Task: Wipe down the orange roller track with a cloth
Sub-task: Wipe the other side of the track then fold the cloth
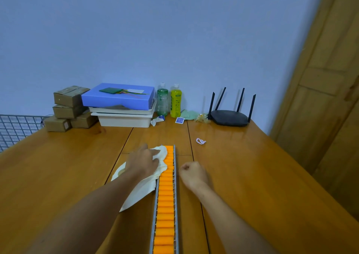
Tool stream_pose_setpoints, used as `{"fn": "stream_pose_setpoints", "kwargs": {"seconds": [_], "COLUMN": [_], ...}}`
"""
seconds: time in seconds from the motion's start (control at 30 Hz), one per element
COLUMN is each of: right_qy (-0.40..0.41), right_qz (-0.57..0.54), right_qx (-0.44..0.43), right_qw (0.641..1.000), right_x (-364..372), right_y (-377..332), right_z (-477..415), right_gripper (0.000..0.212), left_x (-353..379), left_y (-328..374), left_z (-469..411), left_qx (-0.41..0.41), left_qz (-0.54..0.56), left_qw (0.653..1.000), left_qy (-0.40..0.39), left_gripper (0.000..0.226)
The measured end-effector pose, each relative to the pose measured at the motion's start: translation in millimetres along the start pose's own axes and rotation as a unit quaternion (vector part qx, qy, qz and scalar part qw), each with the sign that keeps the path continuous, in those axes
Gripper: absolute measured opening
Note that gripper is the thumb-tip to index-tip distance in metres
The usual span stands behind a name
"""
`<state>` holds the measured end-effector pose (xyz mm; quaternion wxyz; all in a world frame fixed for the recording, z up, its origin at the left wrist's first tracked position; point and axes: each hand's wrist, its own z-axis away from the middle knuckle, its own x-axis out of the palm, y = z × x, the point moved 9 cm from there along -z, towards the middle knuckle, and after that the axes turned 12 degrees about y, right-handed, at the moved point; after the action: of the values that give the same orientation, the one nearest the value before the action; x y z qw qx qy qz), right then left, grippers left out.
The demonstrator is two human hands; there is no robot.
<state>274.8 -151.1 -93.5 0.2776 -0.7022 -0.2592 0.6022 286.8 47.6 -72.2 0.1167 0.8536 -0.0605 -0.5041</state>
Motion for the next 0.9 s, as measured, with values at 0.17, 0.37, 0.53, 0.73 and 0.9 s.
{"fn": "stream_pose_setpoints", "kwargs": {"seconds": [0.17, 0.37, 0.53, 0.73, 0.9], "right_qy": [0.006, 0.006, 0.009, 0.017, 0.021], "right_qz": [0.006, 0.016, 0.009, 0.004, 0.004], "right_qx": [0.009, 0.007, 0.009, 0.008, 0.004], "right_qw": [1.0, 1.0, 1.0, 1.0, 1.0], "right_x": [-11, -19, -27, -42, -47], "right_y": [4, 4, 3, 4, 8], "right_z": [19, 47, 67, 93, 117], "right_gripper": [0.023, 0.022, 0.023, 0.024, 0.024], "left_x": [-9, -22, -33, -49, -59], "left_y": [1, 5, 8, 15, 19], "left_z": [18, 43, 65, 93, 115], "left_qx": [0.008, 0.012, 0.008, 0.028, 0.047], "left_qz": [0.01, 0.014, 0.019, 0.014, -0.008], "left_qw": [1.0, 1.0, 1.0, 0.999, 0.999], "left_qy": [0.004, 0.015, 0.011, 0.015, 0.018], "left_gripper": [0.043, 0.035, 0.039, 0.04, 0.038]}}
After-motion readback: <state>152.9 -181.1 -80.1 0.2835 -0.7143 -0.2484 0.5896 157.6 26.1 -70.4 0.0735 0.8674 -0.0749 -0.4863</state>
